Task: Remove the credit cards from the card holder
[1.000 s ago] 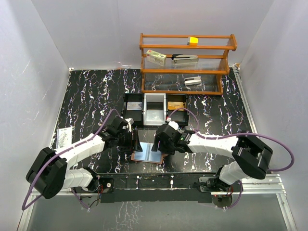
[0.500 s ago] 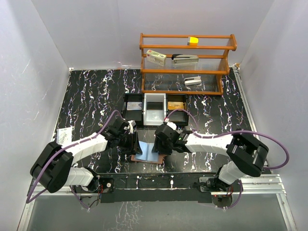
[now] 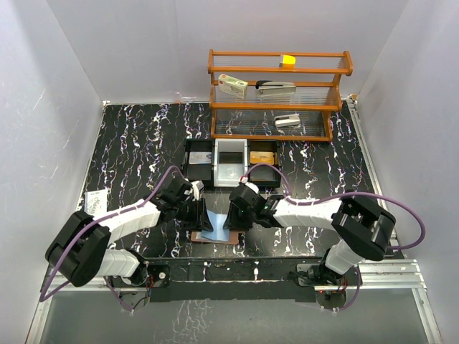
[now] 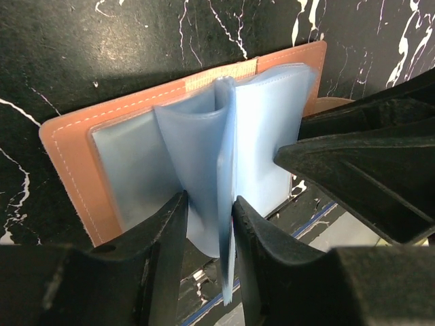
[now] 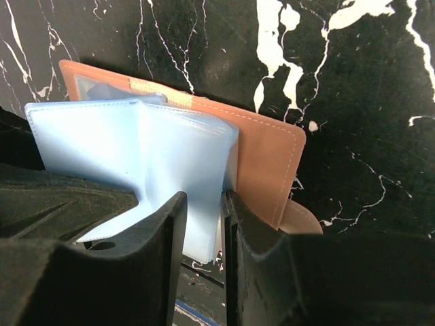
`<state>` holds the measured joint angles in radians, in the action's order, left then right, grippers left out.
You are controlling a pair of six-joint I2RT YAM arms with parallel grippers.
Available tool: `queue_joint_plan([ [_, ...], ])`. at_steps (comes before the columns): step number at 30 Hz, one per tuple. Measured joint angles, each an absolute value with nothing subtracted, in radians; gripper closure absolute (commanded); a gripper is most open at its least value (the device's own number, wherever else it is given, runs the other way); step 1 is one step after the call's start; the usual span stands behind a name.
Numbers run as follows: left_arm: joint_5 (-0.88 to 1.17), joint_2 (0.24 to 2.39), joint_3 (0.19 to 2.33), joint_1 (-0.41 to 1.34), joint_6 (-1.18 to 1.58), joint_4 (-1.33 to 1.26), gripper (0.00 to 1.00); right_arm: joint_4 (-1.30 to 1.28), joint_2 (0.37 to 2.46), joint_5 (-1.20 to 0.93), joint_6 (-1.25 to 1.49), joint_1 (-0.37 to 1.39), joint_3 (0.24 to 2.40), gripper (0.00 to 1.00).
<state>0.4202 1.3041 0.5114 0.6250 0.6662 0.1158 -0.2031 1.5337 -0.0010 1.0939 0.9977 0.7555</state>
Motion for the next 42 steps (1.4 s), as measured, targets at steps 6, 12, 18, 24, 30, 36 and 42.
queue_joint_plan([
  [6,0.394,1.295,0.523,0.626,0.651,0.16,0.51,-0.21,1.547,-0.001,1.098,0.998,0.763,0.71],
  [12,0.277,1.251,0.577,0.628,0.612,0.282,0.44,-0.231,1.547,0.01,1.102,1.0,0.77,0.7],
  [18,0.235,1.262,0.587,0.628,0.598,0.314,0.5,-0.233,1.547,0.01,1.102,1.0,0.77,0.7],
  [24,0.267,1.287,0.57,0.624,0.607,0.263,0.64,-0.235,1.552,0.007,1.1,1.0,0.776,0.7],
  [30,0.321,1.285,0.542,0.62,0.625,0.207,0.67,-0.235,1.552,0.007,1.097,0.999,0.776,0.7],
  [36,0.326,1.276,0.542,0.625,0.629,0.211,0.47,-0.252,1.552,0.016,1.084,1.0,0.788,0.6],
  [42,0.182,1.172,0.593,0.627,0.622,0.342,0.1,-0.422,1.523,0.172,1.044,0.999,0.871,0.36],
])
